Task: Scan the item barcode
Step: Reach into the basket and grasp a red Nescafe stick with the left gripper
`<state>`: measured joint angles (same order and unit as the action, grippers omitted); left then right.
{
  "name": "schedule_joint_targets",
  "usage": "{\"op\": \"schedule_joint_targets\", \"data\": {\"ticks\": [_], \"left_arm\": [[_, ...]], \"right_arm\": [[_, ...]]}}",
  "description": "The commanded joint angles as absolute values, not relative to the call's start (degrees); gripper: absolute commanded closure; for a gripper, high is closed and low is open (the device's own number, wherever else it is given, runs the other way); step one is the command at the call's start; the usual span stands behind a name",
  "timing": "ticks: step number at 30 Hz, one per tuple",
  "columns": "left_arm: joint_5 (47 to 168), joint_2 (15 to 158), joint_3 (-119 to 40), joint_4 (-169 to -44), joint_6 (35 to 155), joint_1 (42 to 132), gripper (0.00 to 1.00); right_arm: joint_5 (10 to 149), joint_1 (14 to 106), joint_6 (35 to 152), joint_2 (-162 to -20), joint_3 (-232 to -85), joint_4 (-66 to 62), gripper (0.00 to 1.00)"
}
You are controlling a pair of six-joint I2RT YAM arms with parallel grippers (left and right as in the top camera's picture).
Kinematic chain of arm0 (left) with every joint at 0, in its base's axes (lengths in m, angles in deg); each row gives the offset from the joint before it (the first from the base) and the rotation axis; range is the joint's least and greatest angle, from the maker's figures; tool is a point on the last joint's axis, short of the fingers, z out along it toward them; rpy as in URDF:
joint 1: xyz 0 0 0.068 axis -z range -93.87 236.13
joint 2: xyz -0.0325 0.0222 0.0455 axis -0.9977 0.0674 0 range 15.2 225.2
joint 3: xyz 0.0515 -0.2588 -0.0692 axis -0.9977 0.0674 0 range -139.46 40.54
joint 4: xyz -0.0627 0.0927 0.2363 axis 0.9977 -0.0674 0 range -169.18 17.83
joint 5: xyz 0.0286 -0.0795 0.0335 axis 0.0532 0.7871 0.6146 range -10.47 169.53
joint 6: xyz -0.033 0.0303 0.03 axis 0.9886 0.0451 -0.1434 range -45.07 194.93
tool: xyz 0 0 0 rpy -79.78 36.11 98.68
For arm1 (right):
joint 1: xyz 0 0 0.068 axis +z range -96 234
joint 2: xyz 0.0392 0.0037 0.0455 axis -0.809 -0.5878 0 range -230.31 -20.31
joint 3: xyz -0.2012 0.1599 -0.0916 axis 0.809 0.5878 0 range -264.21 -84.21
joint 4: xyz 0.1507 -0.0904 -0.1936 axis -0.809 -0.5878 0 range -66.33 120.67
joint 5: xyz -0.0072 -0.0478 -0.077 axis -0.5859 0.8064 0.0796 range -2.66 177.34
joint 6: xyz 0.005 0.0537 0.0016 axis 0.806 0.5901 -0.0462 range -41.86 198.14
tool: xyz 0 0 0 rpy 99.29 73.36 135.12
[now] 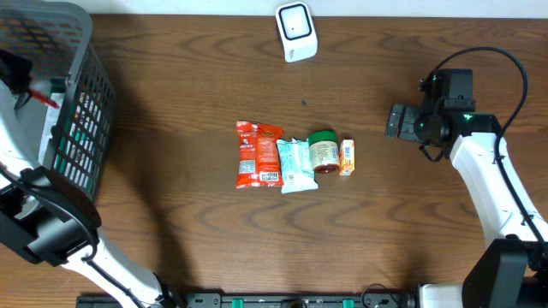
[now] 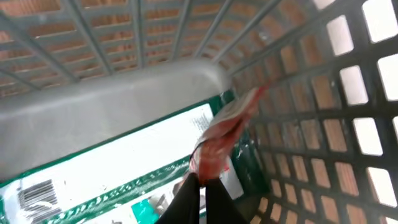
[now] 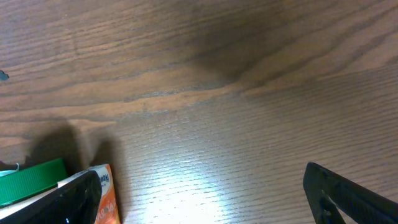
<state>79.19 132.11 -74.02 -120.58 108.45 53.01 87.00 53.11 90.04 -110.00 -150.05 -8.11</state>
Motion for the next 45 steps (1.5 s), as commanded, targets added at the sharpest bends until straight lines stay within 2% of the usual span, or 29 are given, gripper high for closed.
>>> {"op": "schedule_joint_targets", "data": {"ticks": [1,18,19,22,24,28,32,35,41,45], "left_arm": [[78.84,128.02,-74.17,-120.75,105.19,53.1,0.93],[78.34,103.21,-74.17,-128.56,100.43,57.88,0.93],[78.12,103.19,-74.17,-128.99,100.43,57.88,0.9],[74.86,104.59,-74.09,-129.69,100.47,57.8,0.53],[73.64,106.49,-74.09,-129.74,100.67,57.49,0.41],[73.51,112.65,-74.09,-129.8,101.33,55.52,0.34],[73.49,120.19,-74.09,-129.82,102.13,53.12,0.32],[75.91,126.14,-74.09,-130.13,108.56,50.93,0.28],[81.01,136.65,-74.09,-128.12,128.52,49.14,0.3],[81.01,140.85,-74.09,-126.26,135.34,49.29,0.31]], "right_arm": [[87.49,52.92,89.65,-109.15,-150.73,-8.14,0.01],[87.46,52.92,89.65,-109.15,-150.73,-8.16,0.01],[87.49,52.92,89.65,-109.15,-150.73,-8.14,0.01],[87.49,52.92,89.65,-109.15,-150.73,-8.14,0.01],[87.49,52.92,89.65,-109.15,-150.73,-8.14,0.01],[87.46,52.92,89.65,-109.15,-150.73,-8.14,0.01],[87.49,52.92,89.65,-109.15,-150.73,-8.14,0.01],[87.49,52.92,89.65,-109.15,-150.73,-8.14,0.01],[87.49,52.92,89.65,-109.15,-150.73,-8.14,0.01],[87.46,52.92,89.65,-109.15,-150.73,-8.16,0.01]]}}
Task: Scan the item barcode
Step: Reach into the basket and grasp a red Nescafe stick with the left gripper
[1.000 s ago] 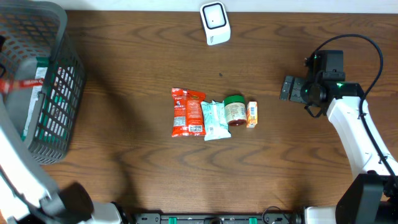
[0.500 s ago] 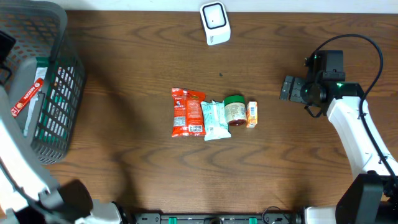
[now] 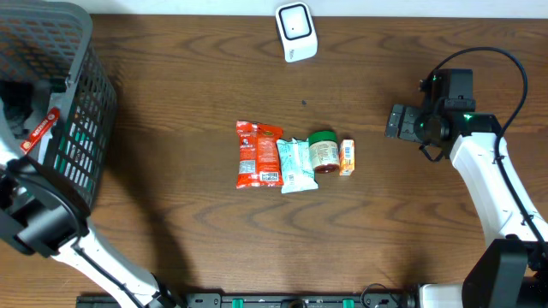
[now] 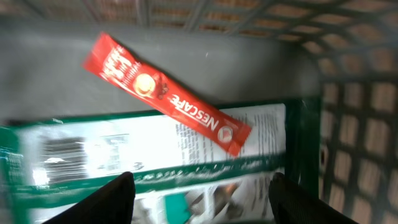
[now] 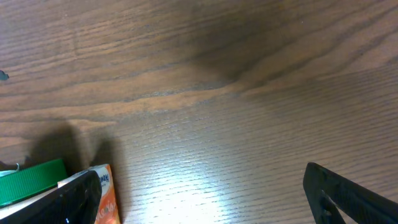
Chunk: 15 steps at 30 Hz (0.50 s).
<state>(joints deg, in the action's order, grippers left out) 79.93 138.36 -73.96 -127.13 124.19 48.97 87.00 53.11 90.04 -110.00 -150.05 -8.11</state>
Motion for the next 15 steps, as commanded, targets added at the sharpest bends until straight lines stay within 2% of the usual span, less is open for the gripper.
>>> {"op": "schedule_joint_targets", "data": {"ticks": [1,8,15], "left_arm": [[80.96,141.64,-74.09,-125.63,136.41,49.29,0.3],[76.81,145.77,-74.09,-123.66,141.87,49.29,0.31],[75.39,148.78,-74.07,-119.66,141.91,49.45,0.31]], "right_arm": [[87.49,52.92,89.65,-109.15,-150.73,-8.16,0.01],[87.49,52.92,89.65,-109.15,-150.73,-8.14,0.01],[87.46,52.92,89.65,-109.15,-150.73,-8.14,0.01]]}}
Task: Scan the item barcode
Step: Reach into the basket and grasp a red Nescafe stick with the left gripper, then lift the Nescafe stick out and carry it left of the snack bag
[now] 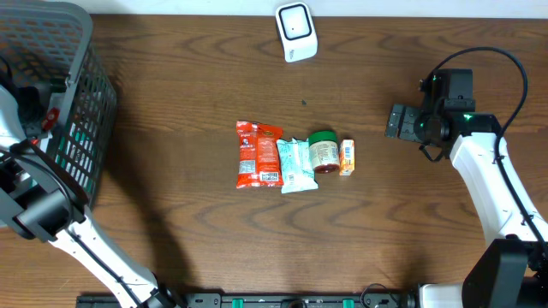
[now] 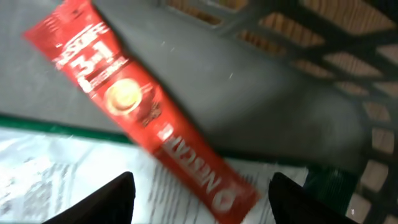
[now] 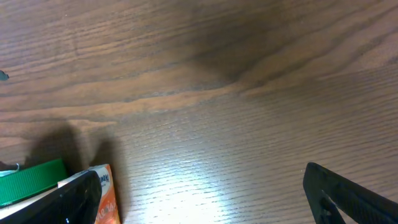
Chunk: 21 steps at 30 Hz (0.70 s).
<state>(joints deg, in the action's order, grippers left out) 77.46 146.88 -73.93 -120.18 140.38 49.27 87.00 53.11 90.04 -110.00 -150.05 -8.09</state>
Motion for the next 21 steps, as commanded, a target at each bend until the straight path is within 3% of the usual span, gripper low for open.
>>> {"op": "schedule_joint_targets", "data": {"ticks": [1,8,12,16,21], "left_arm": [[75.34,149.22,-74.07,-119.31,141.91,49.45,0.31],[75.19,152.37,-74.07,-117.56,141.91,49.45,0.34],[74.95,153.24,-74.07,-117.74,141.87,49.45,0.55],[75.02,152.74,-74.11,-118.26,141.83,49.43,0.93],[74.97,149.04,-74.11,-120.1,141.41,49.12,0.93]], "right_arm": [[87.46,52.92,89.65,-109.15,-150.73,-8.14,0.01],[87.49,52.92,89.65,-109.15,-150.73,-8.14,0.01],[87.49,52.92,89.65,-109.15,-150.73,-8.16,0.01],[87.46,52.92,89.65,-109.15,-150.73,-8.14,0.01],[87.46,52.92,89.65,-109.15,-150.73,-8.14,0.01]]}}
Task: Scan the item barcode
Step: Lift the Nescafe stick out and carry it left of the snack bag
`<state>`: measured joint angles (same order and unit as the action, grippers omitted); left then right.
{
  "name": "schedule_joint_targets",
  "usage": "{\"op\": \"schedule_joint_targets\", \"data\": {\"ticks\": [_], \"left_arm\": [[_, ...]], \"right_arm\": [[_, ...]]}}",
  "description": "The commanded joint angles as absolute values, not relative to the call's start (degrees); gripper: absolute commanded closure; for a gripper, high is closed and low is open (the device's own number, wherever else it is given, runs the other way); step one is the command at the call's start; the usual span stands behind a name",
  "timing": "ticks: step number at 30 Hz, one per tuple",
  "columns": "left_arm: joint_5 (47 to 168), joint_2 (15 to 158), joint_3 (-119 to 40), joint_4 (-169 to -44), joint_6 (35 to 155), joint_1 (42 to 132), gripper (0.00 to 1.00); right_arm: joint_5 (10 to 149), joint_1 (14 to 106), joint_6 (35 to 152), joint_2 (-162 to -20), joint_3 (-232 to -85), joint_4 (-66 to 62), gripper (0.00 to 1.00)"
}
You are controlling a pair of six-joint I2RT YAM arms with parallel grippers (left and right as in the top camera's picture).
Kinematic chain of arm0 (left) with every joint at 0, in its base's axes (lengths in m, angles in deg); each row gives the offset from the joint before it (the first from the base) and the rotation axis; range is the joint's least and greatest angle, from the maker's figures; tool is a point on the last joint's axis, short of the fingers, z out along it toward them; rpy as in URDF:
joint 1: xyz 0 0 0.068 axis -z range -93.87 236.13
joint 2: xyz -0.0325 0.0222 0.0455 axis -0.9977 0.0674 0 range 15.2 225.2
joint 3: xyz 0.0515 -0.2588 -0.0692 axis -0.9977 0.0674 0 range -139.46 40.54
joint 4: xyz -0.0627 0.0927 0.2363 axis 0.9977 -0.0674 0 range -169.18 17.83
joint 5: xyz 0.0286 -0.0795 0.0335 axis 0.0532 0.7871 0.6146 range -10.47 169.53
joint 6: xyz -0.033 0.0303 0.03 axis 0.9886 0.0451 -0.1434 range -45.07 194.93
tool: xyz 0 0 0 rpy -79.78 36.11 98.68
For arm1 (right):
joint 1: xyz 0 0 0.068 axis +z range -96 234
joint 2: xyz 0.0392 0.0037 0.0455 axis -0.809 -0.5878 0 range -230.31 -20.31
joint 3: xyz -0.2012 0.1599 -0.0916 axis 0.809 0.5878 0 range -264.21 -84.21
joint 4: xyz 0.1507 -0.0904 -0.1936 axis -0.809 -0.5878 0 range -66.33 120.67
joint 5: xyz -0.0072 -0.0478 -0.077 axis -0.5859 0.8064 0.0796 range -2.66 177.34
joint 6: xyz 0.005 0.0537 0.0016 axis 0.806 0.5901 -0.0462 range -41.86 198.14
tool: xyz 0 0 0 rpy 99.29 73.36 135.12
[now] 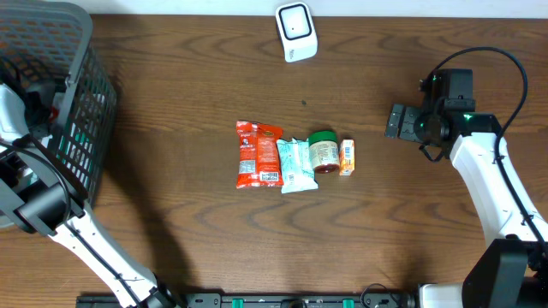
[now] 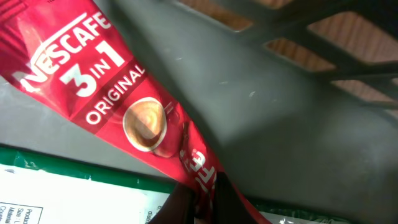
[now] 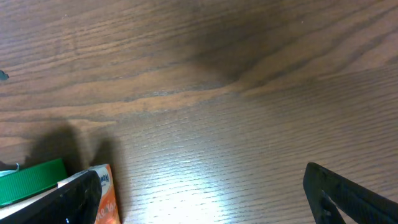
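A red Nescafe 3 in 1 sachet fills the left wrist view, slanting across the grey floor of the basket. My left gripper is shut on its lower end, inside the grey mesh basket at the table's left edge. The white scanner stands at the back centre. My right gripper is open low over bare wood, right of the orange box, with nothing between its fingers.
A green-and-white package lies under the sachet in the basket. At mid-table lie in a row a red pouch, a pale teal pouch, a green-lidded jar and the orange box.
My left gripper was open just above the sachet lying in the basket. Now it sits lower and is shut on the sachet's end. The right arm has not moved.
First my left gripper was shut on the red sachet inside the basket. Then it stood open, with the sachet lying on the green-and-white package. It came closer, still open, and now grips the sachet again. The right arm and the table items stayed put.
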<state>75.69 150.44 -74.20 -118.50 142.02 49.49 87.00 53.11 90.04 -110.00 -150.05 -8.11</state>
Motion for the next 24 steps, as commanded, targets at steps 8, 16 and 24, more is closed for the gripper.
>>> {"op": "schedule_joint_targets", "data": {"ticks": [8,16,24], "left_arm": [[74.95,133.22,-74.11,-124.71,138.07,49.14,0.93],[74.97,111.76,-74.11,-131.37,123.95,51.76,0.93],[74.93,100.65,-74.11,-147.0,113.3,66.91,0.93]], "right_arm": [[87.46,52.92,89.65,-109.15,-150.73,-8.14,0.01],[87.46,52.92,89.65,-109.15,-150.73,-8.14,0.01],[87.46,52.92,89.65,-109.15,-150.73,-8.14,0.01]]}}
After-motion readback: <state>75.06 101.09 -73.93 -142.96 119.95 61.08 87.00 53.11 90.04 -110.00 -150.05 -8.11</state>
